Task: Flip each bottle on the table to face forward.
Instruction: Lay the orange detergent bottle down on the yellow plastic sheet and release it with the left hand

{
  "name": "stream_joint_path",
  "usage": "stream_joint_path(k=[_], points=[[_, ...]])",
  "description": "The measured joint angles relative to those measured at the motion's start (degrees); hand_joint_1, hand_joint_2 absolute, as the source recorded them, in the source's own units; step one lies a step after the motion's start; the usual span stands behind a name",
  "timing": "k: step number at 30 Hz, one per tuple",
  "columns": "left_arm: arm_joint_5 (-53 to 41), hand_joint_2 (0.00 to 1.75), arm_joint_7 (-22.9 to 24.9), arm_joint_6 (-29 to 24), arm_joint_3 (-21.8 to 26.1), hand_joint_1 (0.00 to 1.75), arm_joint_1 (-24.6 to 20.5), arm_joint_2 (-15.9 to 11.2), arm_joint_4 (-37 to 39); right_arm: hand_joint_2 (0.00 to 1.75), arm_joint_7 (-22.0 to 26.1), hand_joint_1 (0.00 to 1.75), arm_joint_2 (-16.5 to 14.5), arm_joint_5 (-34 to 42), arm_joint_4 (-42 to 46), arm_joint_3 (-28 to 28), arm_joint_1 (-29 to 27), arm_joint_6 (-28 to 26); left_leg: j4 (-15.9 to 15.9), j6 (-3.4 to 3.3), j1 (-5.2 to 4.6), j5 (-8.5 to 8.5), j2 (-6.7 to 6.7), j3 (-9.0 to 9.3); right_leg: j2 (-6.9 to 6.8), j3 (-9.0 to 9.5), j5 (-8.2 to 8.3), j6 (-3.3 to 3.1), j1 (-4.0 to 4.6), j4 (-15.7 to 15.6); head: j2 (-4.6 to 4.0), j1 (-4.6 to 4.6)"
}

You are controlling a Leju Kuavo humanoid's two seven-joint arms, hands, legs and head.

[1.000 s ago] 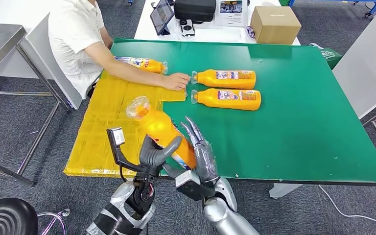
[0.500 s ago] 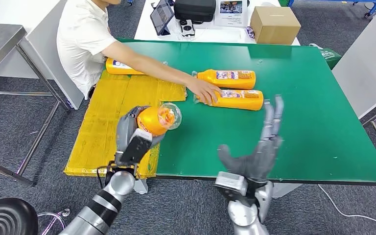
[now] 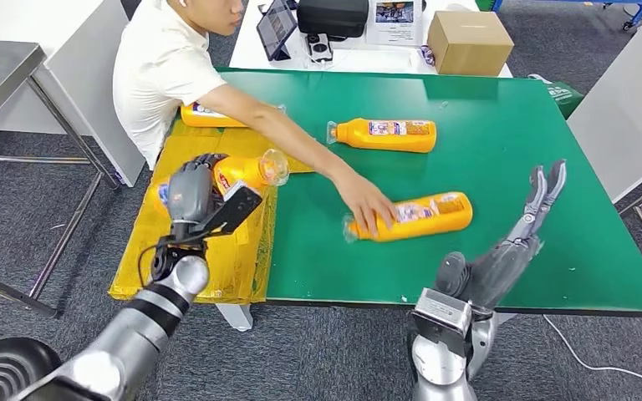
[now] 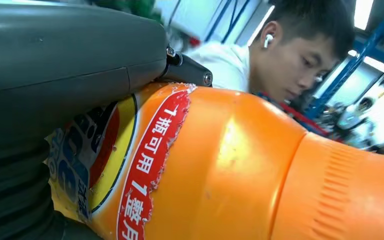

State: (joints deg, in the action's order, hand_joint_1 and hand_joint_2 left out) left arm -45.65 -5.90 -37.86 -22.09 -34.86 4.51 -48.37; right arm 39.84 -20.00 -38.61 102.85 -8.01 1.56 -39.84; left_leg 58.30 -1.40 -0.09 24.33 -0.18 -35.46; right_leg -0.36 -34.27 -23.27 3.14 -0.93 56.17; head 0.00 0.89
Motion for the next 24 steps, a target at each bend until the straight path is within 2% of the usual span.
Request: stream_joint_path(k=[2,4,9,14,15,18,19,24], points=[[-5.1,1.75,3.2,3.9,-0.2,1.75,-3.1,-0.5,4.8,0.0,0.0,0.0,0.0,0.7,-1.1,-0.5,0.5,0.1,0.0,0.02,0.0,-0.06,-0.03,0.0,-0.02,-0.01,0.05,-0.09,0.0,0.0,0.0,0.01],[-9.5,1.75,6.2,10.4,-0.9,1.75,-6.2,-0.7,9.8,0.0,0.0,0.0,0.0,1.5,-1.9,-1.3,0.3,0.1,0.0,0.03,0.01,-0.1,-0.07,-0.02,-0.03,0.0,0.06,-0.11,0.01,0.0,0.0,0.02],[-16.1,1.75,9.5,24.5,-4.5,1.75,-11.2,-0.5,18.3,0.0,0.0,0.0,0.4,3.7,-4.2,-2.7,0.4,-0.1,0.0,0.05,0.0,-0.11,-0.02,-0.02,-0.01,-0.02,0.07,-0.1,0.0,0.0,0.0,0.0],[-17.6,1.75,10.4,29.7,-7.5,1.75,-12.7,0.7,22.4,0.0,0.0,0.0,1.0,4.8,-6.1,-4.2,0.4,-0.2,0.0,0.06,0.0,-0.1,-0.04,-0.06,-0.02,-0.04,0.06,-0.1,0.01,0.0,0.0,0.02],[-17.3,1.75,10.4,30.3,-7.7,1.67,-12.8,0.9,22.8,0.0,0.0,0.0,1.1,4.8,-6.5,-4.5,0.4,-0.2,0.0,0.06,0.0,-0.1,-0.04,-0.07,-0.02,-0.05,0.06,-0.1,0.01,0.0,0.0,0.01],[-15.9,1.75,10.1,32.2,-7.8,0.77,-13.3,1.4,24.0,0.0,0.0,0.0,1.4,5.2,-7.2,-5.0,0.4,-0.2,0.0,0.06,0.0,-0.1,-0.04,-0.07,-0.02,-0.05,0.06,-0.11,0.02,0.0,0.0,0.02],[-15.4,1.75,9.8,32.7,-7.8,0.54,-13.5,1.5,24.3,0.0,0.0,0.0,1.4,5.3,-7.5,-5.2,0.4,-0.2,0.0,0.06,0.01,-0.1,-0.04,-0.07,-0.02,-0.05,0.07,-0.11,0.03,0.0,0.0,0.02],[-14.1,1.75,9.1,33.8,-7.7,0.53,-14.0,1.9,25.3,0.0,0.0,0.0,1.7,5.6,-8.3,-5.9,0.4,-0.2,0.0,0.06,0.01,-0.1,-0.04,-0.07,-0.02,-0.04,0.07,-0.11,0.04,0.0,0.0,0.01]])
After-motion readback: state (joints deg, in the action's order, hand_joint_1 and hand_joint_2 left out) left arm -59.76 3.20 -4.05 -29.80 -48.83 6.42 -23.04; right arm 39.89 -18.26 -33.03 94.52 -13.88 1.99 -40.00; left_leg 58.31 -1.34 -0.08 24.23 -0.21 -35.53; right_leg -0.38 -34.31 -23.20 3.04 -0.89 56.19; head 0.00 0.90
